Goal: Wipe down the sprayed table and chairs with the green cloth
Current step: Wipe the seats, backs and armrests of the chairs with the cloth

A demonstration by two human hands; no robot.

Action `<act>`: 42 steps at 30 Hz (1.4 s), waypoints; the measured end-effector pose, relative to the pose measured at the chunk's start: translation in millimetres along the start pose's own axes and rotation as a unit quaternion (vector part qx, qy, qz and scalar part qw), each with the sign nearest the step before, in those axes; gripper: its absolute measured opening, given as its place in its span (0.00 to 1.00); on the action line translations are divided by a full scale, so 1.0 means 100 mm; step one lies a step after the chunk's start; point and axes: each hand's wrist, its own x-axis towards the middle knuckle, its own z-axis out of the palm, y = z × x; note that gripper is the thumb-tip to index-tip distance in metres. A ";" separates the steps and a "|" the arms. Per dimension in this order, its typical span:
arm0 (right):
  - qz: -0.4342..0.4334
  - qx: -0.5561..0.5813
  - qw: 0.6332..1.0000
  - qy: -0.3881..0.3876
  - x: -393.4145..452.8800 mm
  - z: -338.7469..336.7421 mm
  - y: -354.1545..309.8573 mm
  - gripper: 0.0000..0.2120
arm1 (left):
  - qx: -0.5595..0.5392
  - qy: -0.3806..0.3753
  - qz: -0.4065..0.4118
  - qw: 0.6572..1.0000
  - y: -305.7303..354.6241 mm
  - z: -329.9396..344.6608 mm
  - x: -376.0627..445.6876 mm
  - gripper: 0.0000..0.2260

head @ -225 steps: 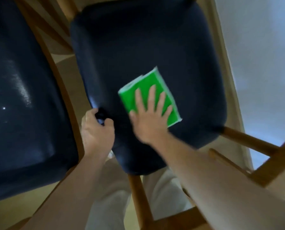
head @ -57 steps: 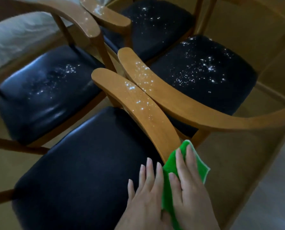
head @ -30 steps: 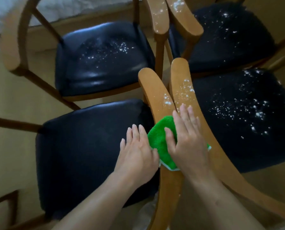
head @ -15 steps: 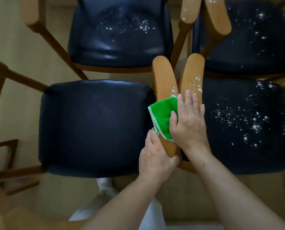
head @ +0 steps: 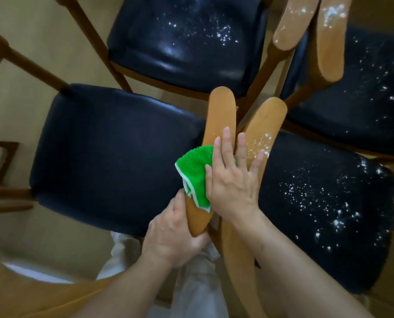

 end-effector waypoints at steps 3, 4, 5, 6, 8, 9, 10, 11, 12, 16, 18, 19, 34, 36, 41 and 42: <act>0.000 0.008 1.000 0.005 0.14 0.00 0.02 0.27 | 0.010 -0.002 0.009 1.000 0.02 -0.02 0.00 0.46; 0.000 0.017 1.000 0.008 0.15 0.00 0.01 0.27 | 0.017 -0.006 0.010 1.000 0.01 -0.03 0.01 0.45; 0.000 0.028 1.000 0.010 0.11 0.01 -0.01 0.28 | 0.023 -0.012 0.013 1.000 0.01 -0.05 0.00 0.44; -0.003 0.035 0.999 0.011 0.05 0.02 -0.03 0.29 | 0.023 -0.016 0.020 0.999 0.00 -0.06 0.00 0.42; -0.026 0.041 0.999 0.002 -0.17 0.05 -0.10 0.31 | 0.009 -0.018 0.031 0.999 0.00 -0.09 -0.01 0.34; -0.042 0.044 0.998 -0.005 -0.27 0.06 -0.14 0.31 | 0.005 -0.015 0.036 0.999 0.00 -0.10 -0.01 0.31; -0.054 0.042 0.998 -0.009 -0.34 0.06 -0.15 0.31 | 0.004 -0.009 0.042 0.999 -0.01 -0.09 -0.01 0.29; -0.065 0.035 0.997 -0.012 -0.34 0.07 -0.13 0.30 | 0.002 0.002 0.045 0.999 -0.01 -0.09 0.01 0.27; -0.073 0.026 0.997 -0.012 -0.27 0.06 -0.09 0.30 | 0.000 0.010 0.047 0.999 -0.01 -0.08 0.01 0.27; -0.029 -0.002 1.000 0.012 0.35 0.02 0.09 0.27 | 0.002 -0.016 0.039 0.999 -0.08 -0.03 0.01 0.45; 0.000 -0.006 1.000 0.013 0.67 0.00 0.14 0.28 | -0.001 -0.028 0.033 0.999 -0.09 -0.01 0.00 0.47; 0.006 -0.008 1.000 0.013 0.78 0.00 0.16 0.28 | -0.004 -0.029 0.030 0.999 -0.09 -0.01 0.00 0.48; 0.055 -0.016 0.997 -0.051 0.60 -0.03 0.10 0.31 | -0.030 -0.029 0.008 0.999 -0.06 -0.03 0.01 0.46; 0.075 -0.006 0.997 -0.031 0.89 -0.06 0.15 0.31 | -0.025 -0.030 0.005 0.999 -0.06 -0.02 0.00 0.47; 0.043 0.050 0.998 -0.009 0.59 -0.11 0.01 0.29 | -0.019 -0.035 -0.007 0.999 -0.05 -0.02 0.01 0.45; 0.019 0.044 0.999 -0.015 0.43 -0.13 -0.02 0.28 | -0.018 -0.035 -0.009 0.999 -0.05 -0.02 0.01 0.45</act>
